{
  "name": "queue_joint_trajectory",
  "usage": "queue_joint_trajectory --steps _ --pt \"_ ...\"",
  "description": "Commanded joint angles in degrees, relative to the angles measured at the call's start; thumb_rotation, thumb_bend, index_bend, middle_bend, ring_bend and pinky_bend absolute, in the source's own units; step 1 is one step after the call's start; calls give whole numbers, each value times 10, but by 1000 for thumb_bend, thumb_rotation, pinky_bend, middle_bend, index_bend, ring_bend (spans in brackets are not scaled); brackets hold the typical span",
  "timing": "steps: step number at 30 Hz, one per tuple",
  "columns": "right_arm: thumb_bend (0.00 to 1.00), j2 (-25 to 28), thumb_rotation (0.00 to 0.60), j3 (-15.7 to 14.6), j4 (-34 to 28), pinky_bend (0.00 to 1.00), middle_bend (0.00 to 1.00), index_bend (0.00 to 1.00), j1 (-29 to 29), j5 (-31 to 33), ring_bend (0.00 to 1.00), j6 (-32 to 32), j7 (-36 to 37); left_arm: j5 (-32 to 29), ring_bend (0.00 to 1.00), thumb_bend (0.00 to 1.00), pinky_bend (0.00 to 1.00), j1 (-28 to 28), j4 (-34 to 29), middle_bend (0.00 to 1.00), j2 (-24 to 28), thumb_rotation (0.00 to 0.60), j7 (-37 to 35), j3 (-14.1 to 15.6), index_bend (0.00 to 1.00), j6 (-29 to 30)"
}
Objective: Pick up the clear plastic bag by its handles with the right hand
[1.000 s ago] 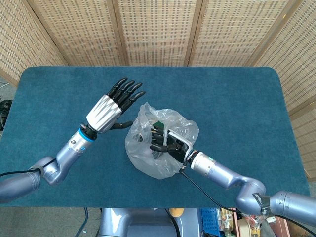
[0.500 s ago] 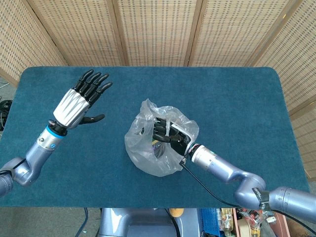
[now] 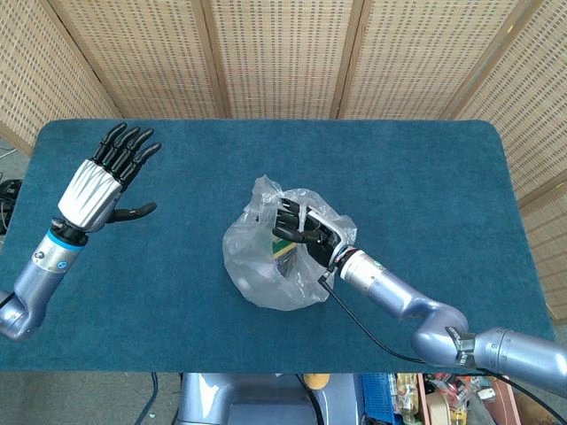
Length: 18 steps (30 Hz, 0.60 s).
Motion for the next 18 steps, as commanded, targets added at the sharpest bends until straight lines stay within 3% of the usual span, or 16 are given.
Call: queue_joint_trajectory --steps 1,5,9,18 --pt "183 -2 600 8 -4 112 401 301 -5 12 206 4 -10 -3 0 143 0 9 8 0 -2 600 -8 3 0 4" --pt "196 -4 600 15 -4 133 410 305 -10 26 216 4 -18 -13 0 144 0 24 13 0 -4 600 -20 7 0 5" --pt "212 -7 600 27 -6 242 437 312 -18 38 252 3 -17 -30 0 145 0 47 19 0 -4 600 -35 11 0 5" --pt "265 -9 600 61 -17 250 475 301 -41 39 289 2 -1 -60 0 145 0 90 52 0 -12 600 -72 16 0 4"
